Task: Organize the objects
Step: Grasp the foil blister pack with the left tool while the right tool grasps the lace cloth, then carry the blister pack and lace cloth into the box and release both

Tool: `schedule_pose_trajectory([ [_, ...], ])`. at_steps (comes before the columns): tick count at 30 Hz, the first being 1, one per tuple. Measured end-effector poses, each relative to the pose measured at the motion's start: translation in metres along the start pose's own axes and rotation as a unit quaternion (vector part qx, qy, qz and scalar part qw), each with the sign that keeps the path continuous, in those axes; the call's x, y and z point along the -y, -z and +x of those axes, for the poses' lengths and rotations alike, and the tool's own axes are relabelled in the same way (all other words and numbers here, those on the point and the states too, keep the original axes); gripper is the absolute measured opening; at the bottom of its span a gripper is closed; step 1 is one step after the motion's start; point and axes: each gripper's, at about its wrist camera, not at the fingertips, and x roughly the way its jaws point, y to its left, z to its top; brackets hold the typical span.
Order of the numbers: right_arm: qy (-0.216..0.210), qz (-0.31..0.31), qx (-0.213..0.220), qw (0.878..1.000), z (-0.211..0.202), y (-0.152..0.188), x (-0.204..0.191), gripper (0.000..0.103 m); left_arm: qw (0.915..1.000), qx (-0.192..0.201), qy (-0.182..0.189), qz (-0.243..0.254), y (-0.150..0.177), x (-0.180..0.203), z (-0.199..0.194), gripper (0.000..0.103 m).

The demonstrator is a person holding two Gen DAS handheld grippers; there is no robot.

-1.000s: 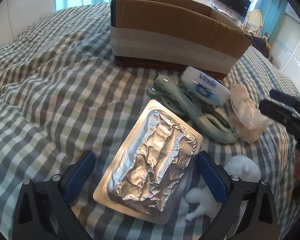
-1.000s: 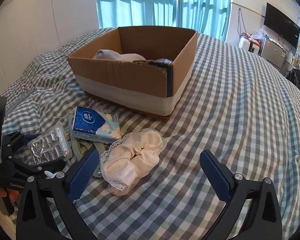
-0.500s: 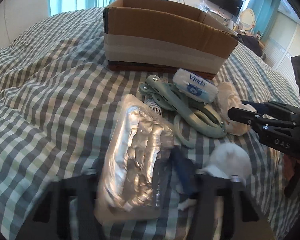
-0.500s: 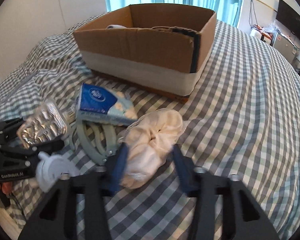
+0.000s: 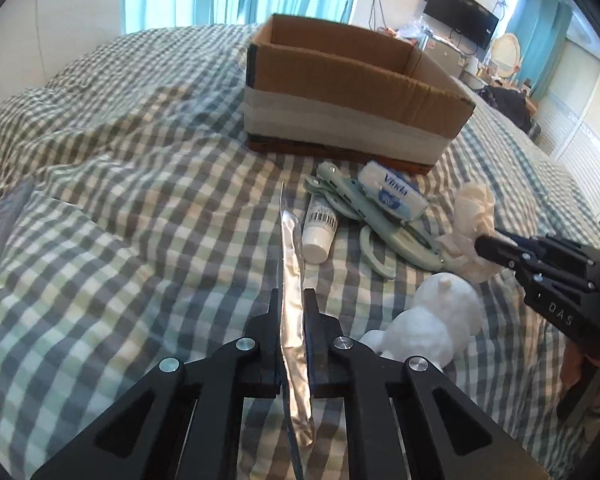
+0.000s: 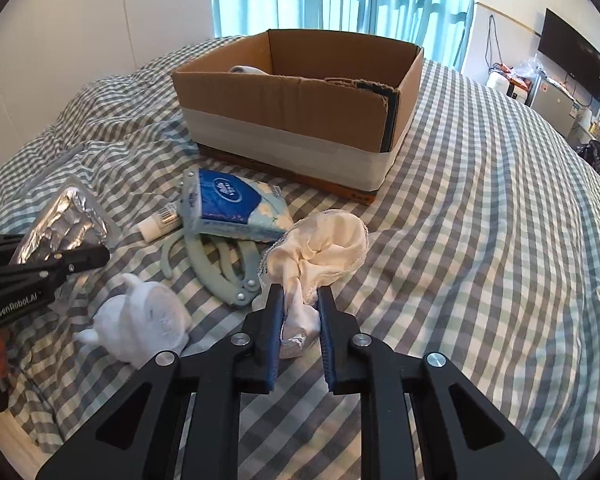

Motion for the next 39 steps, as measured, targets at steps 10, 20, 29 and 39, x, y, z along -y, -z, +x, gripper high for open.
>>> schedule_pose_trajectory([
  [10,-0.003,0.009,0.018,1.0,-0.034,0.01,-0.002,0.016,0.9995,0.03,-0.001,0.007,-0.007,0.01,-0.027,0.008],
  [20,-0.001,-0.01,0.062,0.998,-0.087,-0.001,-0.015,0.015,0.9975,0.065,0.002,0.026,-0.021,0.031,-0.057,0.008],
  [29,0.002,-0.032,0.105,0.994,-0.127,-0.03,-0.026,0.015,0.9936,0.101,0.009,0.049,-0.044,0.052,-0.081,0.008],
  [39,0.009,-0.059,0.146,0.987,-0.146,-0.087,-0.029,0.015,0.9886,0.135,0.011,0.066,-0.099,0.059,-0.091,0.008],
])
